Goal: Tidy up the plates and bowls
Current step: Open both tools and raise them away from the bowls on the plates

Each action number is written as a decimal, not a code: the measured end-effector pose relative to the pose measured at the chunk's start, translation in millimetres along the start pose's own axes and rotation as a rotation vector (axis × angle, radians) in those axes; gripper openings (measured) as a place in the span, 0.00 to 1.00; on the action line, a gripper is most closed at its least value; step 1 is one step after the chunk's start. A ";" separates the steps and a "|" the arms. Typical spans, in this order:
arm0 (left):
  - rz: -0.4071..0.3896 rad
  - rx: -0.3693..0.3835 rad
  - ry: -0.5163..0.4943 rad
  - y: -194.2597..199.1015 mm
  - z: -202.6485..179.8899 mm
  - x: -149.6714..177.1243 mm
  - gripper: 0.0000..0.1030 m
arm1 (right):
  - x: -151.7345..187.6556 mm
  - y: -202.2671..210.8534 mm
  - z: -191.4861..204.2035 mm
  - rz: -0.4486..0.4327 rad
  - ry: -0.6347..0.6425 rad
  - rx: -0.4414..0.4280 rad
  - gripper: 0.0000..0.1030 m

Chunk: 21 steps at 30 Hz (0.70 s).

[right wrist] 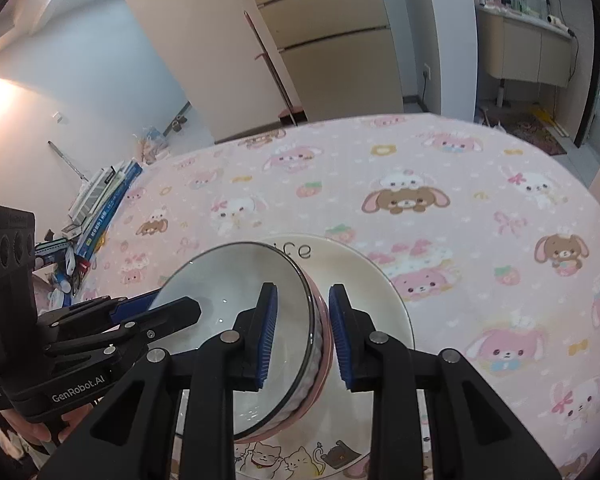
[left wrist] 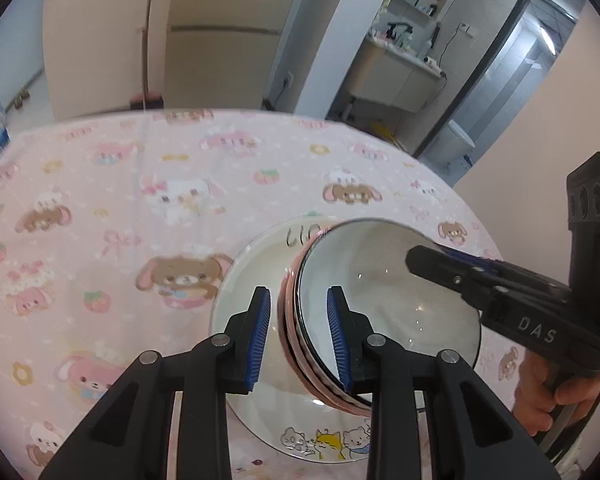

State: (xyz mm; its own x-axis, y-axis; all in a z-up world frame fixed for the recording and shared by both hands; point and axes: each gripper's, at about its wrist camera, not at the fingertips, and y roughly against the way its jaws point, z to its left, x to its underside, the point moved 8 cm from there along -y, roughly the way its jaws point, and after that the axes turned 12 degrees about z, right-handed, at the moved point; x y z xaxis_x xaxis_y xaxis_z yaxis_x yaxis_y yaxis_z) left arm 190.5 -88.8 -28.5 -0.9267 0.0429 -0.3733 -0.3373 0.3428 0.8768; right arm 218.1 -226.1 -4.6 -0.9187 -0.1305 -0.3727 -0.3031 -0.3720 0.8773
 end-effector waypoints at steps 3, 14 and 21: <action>-0.076 -0.040 -0.040 16.8 -4.0 -0.6 0.30 | -2.1 15.0 0.8 -0.054 0.015 0.035 0.26; -0.371 -0.097 -0.073 104.8 -10.3 3.0 0.48 | 5.6 83.8 18.4 -0.276 0.078 0.078 0.26; -0.519 -0.150 -0.135 160.7 -20.1 23.4 0.63 | 18.1 128.3 27.2 -0.411 0.071 0.073 0.26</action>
State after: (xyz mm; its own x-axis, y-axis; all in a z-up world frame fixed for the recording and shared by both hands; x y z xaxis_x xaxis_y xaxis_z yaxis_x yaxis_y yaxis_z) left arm 111.3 -51.7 109.7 -0.6070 0.0271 -0.7942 -0.7727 0.2135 0.5978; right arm 155.7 -251.2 109.4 -0.6989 -0.0487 -0.7135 -0.6599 -0.3409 0.6696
